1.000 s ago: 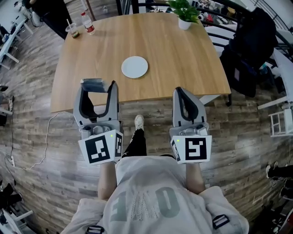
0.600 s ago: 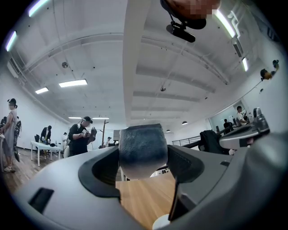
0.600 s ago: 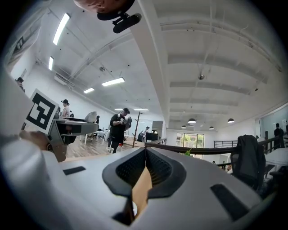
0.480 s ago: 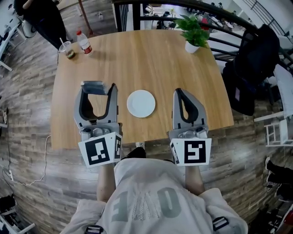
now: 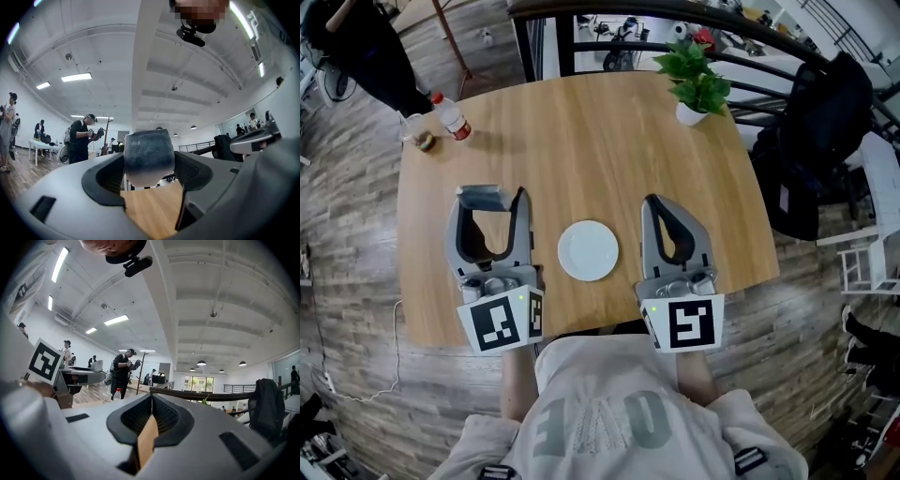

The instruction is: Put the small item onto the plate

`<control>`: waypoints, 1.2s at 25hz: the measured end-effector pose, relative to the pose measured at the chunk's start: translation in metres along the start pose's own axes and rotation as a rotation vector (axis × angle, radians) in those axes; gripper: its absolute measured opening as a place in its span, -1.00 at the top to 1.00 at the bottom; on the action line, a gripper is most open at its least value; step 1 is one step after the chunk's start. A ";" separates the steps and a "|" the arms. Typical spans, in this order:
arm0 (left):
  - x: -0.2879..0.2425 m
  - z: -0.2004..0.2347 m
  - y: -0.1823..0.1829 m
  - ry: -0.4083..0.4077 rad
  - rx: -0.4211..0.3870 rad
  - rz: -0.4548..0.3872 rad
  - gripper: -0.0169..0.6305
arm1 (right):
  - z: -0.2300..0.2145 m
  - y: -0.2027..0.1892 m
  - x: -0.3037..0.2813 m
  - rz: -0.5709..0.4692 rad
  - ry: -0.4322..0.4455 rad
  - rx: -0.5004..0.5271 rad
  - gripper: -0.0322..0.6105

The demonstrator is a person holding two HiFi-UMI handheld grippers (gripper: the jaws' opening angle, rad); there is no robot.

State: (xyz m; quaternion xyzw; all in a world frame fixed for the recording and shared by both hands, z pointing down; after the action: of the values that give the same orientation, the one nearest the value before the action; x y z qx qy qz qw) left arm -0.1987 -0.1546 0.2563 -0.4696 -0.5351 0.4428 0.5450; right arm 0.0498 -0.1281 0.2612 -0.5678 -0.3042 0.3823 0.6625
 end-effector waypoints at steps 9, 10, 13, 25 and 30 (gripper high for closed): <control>-0.008 -0.046 0.004 -0.012 -0.034 0.002 -0.03 | -0.037 -0.002 -0.002 -0.030 0.043 -0.030 0.84; -0.007 -0.050 0.006 -0.016 -0.044 -0.003 -0.03 | -0.041 -0.003 -0.003 -0.036 0.050 -0.036 0.84; -0.009 -0.061 0.010 -0.034 -0.076 -0.027 -0.03 | -0.049 -0.004 -0.008 -0.054 0.063 -0.048 0.84; -0.020 -0.084 -0.010 -0.102 -0.220 0.120 -0.03 | -0.060 -0.017 -0.020 -0.018 0.118 -0.065 0.84; -0.026 -0.086 -0.030 -0.211 -0.217 0.257 -0.03 | -0.059 -0.023 -0.024 0.023 0.122 -0.074 0.84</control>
State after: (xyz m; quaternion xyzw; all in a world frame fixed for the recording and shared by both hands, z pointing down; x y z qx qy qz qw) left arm -0.1145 -0.1886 0.2830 -0.5409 -0.5696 0.4953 0.3711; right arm 0.0907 -0.1806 0.2746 -0.6176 -0.2706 0.3429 0.6541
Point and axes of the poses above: the fingertips, and each gripper's own axes: x backward along the fingers, z to its left, y out of its top, the point moved 10 cm from there along x, backward along the fingers, and after that the axes turned 13 degrees about y, right-handed, at the moved point
